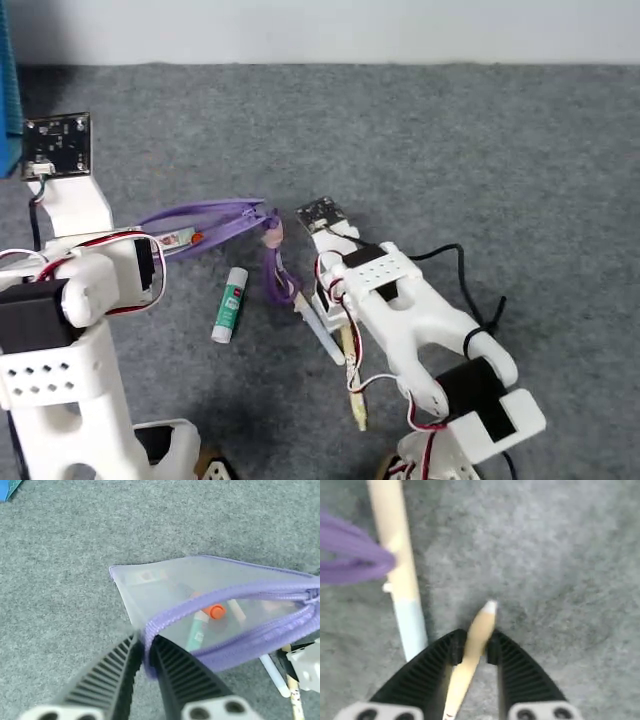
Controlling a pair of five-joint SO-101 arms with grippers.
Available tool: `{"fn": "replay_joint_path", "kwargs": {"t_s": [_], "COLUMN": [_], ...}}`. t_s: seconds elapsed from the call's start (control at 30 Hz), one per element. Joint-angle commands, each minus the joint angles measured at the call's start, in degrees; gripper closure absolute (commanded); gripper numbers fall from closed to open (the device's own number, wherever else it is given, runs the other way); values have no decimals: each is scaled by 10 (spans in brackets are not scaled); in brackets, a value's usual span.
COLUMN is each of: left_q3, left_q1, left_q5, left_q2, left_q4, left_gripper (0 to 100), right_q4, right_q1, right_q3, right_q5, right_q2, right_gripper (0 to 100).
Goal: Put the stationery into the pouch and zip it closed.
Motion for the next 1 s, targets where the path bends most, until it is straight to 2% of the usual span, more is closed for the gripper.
{"fn": "replay_joint_path", "kwargs": {"t_s": [0.0, 0.17, 0.53, 0.77, 0.97], "left_q3": [-19, -19, -19, -19, -19], "left_q1": [-1, -1, -1, -1, -1], "left_q5": [4, 4, 4, 4, 4], "left_q2": [-1, -1, -1, -1, -1], "left_q4": [8, 8, 8, 9, 9], "left_gripper": [987, 987, 987, 987, 987], "right_q4": [12, 75, 232, 234, 232], "right_q1": [11, 11, 7, 5, -53], "right_q3": [-2, -2, -3, -3, -3], "right_q5": [6, 6, 6, 37, 39], "right_q2": [-2, -61, -312, -483, -601], "right_gripper": [984, 991, 991, 991, 991]}}
